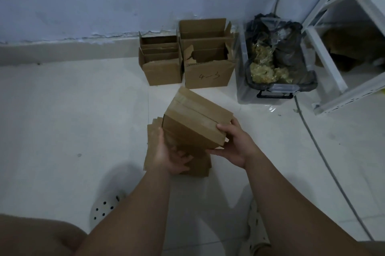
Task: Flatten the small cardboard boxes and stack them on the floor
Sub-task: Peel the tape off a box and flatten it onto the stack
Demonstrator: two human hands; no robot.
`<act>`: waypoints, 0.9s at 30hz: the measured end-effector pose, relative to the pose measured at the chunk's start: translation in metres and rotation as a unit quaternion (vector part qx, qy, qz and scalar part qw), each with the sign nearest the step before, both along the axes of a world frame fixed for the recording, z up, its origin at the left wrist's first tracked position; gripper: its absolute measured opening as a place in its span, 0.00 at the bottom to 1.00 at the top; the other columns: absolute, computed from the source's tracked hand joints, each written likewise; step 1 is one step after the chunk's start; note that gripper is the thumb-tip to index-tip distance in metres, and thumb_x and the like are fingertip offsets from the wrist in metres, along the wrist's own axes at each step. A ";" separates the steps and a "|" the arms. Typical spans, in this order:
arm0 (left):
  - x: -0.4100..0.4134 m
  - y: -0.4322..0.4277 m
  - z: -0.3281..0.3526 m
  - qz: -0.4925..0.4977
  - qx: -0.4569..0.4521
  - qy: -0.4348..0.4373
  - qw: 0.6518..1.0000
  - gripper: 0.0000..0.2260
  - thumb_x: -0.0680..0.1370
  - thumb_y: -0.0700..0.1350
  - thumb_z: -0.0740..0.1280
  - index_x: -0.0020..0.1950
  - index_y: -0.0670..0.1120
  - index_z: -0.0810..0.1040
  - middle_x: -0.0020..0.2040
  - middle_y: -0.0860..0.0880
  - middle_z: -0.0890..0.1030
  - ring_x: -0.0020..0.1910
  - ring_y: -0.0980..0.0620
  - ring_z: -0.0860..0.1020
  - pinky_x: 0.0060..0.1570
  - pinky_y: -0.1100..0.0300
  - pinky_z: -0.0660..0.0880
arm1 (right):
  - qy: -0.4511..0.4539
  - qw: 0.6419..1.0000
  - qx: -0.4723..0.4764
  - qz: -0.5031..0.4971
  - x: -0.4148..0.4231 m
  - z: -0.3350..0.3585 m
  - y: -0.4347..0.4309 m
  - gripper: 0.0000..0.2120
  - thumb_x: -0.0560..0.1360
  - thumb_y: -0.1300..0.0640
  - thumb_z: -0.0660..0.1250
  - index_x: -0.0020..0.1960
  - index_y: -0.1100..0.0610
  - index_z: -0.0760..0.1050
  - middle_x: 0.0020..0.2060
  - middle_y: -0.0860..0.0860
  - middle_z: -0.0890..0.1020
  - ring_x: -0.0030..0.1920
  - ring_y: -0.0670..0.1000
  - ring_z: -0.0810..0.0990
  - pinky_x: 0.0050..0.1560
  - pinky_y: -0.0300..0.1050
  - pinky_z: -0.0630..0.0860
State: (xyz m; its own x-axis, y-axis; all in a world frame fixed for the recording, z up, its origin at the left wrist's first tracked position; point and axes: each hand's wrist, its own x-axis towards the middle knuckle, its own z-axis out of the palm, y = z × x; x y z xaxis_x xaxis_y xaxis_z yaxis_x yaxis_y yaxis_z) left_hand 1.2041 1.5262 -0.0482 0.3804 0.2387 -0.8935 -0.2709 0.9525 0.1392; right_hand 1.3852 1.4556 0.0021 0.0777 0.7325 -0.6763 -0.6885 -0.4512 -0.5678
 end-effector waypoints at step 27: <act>-0.014 0.060 0.016 -0.315 0.360 0.392 0.786 0.13 0.76 0.45 0.68 0.55 0.38 0.79 0.53 0.41 0.81 0.53 0.42 0.78 0.57 0.49 0.75 | -0.254 0.961 -0.109 0.009 -0.035 -0.049 0.028 0.23 0.76 0.60 0.68 0.71 0.57 0.70 0.62 0.54 0.78 0.60 0.55 0.78 0.65 0.52 0.73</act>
